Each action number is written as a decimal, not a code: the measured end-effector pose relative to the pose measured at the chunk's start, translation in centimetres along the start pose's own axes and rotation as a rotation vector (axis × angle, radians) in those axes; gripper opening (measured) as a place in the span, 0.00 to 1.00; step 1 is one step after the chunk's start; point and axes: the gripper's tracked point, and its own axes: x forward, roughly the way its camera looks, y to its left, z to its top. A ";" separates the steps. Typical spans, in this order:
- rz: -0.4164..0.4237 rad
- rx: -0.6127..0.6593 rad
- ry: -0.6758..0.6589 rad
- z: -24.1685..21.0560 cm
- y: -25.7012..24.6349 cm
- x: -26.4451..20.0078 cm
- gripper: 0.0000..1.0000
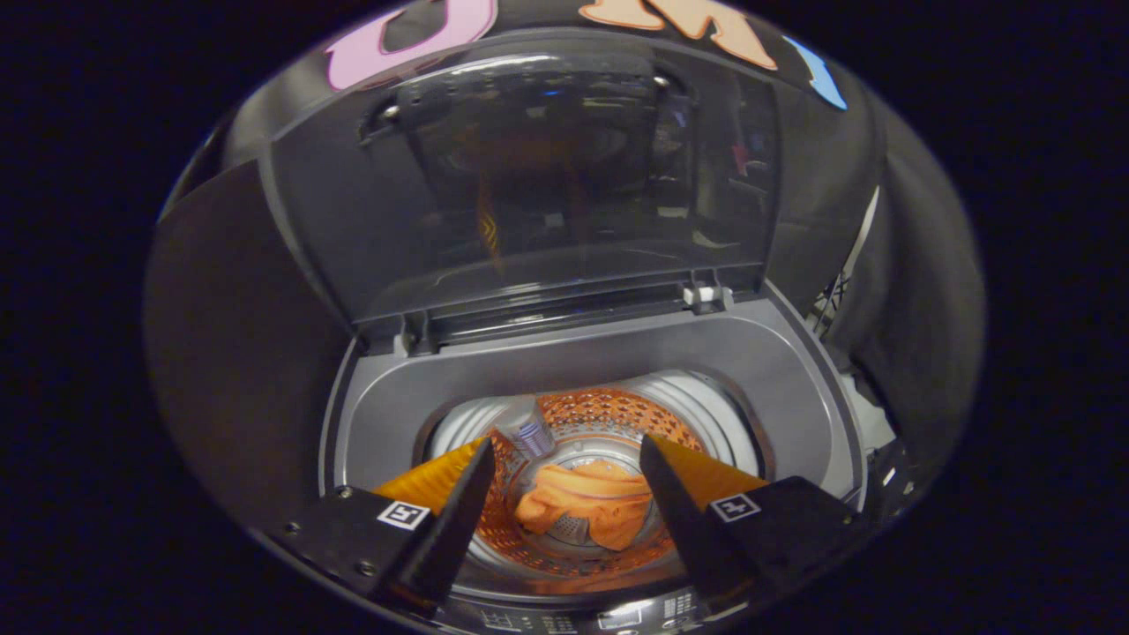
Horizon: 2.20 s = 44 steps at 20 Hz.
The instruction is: Put the clothes into the washing machine and then close the washing machine lid.
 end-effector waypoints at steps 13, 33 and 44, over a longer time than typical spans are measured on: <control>-0.115 -0.057 -0.202 8.8 1.1 -8.3 0.98; -0.110 0.112 -0.657 30.4 -1.9 -10.5 0.97; -0.034 0.002 -0.749 32.1 1.5 -2.5 0.96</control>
